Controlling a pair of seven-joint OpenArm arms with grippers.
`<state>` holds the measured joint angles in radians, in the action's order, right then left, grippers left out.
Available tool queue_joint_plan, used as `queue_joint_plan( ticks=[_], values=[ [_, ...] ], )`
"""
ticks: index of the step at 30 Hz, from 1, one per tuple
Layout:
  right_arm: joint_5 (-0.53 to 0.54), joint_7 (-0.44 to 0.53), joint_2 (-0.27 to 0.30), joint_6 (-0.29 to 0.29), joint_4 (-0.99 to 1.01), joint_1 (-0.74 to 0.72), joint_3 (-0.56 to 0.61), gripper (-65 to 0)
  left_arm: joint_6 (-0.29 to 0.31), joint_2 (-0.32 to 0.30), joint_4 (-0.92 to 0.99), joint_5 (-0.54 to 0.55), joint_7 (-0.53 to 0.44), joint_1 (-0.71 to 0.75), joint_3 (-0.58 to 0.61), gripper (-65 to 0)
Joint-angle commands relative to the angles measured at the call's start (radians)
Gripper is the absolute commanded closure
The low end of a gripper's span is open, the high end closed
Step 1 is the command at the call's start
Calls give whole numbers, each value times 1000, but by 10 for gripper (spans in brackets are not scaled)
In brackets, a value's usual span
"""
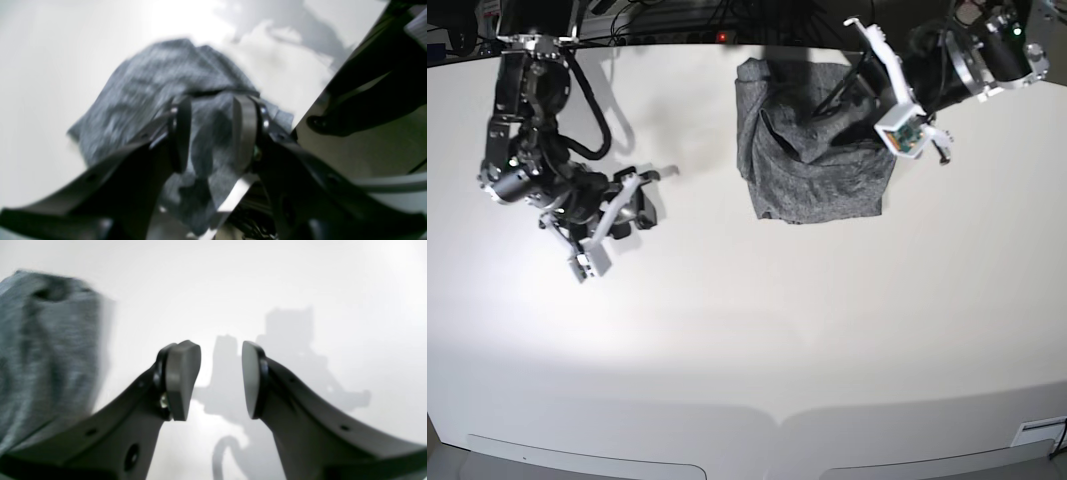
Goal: Fold the T-shirt properly
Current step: 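Release the shirt and lift both grippers away from the folded bundle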
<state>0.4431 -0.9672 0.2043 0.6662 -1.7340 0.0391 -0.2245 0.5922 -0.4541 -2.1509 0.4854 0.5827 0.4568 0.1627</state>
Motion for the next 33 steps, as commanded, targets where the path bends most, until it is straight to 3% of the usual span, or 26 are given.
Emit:
queue_joint_plan(
  ticks=[1,7,12,20,24,33],
  values=[
    [13,24,7,4,-17,-7,-10,-257,-6,-8,-18,6,-27,-15,16,-202],
    [13,16,6,3,-17,14,-33,-257,-134,-3,-16,-169,-20,-90,147,-202],
    [13,9,6,3,-17,14,-32,-257,-137,-3,14,-228,56,-114,180,-202],
    [14,10,6,3,-17,14,-32,-257,-136,-3,87,-219,76,-113,180,-202],
    [13,14,6,3,-17,14,-32,-257,-131,-3,88,-160,55,-115,180,-202],
    [14,17,6,3,-17,14,-32,-257,-129,30,90,-171,45,-116,180,-202]
  ],
)
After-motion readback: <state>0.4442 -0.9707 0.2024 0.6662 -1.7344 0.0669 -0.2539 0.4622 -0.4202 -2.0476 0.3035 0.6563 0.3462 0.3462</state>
